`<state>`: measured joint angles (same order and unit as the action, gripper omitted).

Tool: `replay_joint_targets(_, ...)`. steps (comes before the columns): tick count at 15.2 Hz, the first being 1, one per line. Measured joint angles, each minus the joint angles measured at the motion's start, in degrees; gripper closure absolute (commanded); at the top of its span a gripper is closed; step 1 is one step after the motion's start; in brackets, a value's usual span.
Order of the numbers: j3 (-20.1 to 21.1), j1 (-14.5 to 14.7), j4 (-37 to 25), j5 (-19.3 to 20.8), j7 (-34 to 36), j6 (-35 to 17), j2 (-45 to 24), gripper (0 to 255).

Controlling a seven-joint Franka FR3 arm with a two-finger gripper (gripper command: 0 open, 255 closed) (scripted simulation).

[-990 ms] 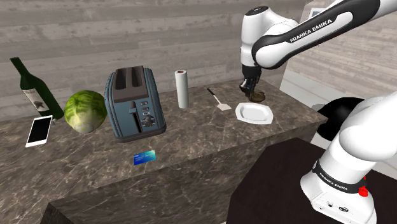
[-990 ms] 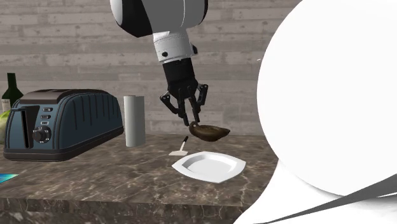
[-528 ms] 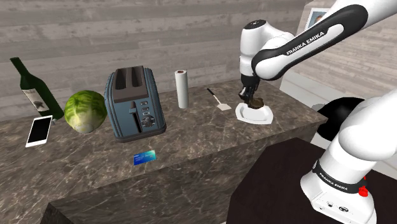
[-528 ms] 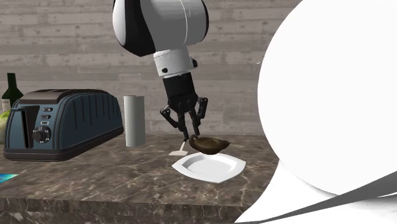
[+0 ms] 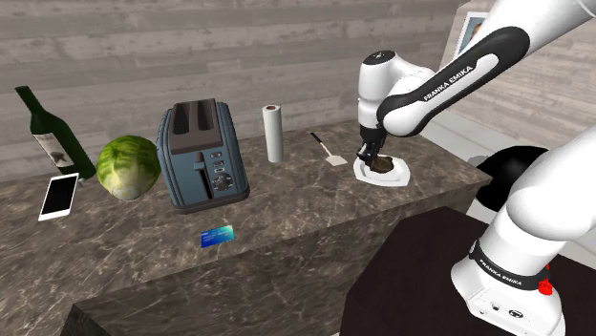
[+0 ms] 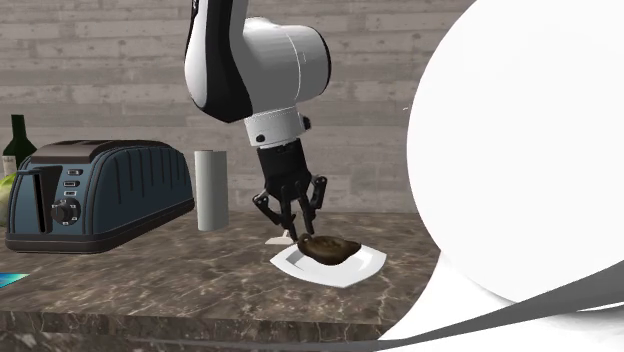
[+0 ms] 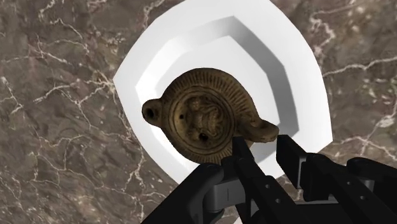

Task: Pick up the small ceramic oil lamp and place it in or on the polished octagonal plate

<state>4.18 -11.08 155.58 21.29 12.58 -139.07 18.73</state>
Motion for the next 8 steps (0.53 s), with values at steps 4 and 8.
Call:
replay_joint_targets(4,0.2,-0.2,0.1,0.5,0.6,-1.2,-0.9,255)
replay_joint_targets(8,0.2,-0.2,0.2,0.6,0.7,-1.3,-1.0,0)
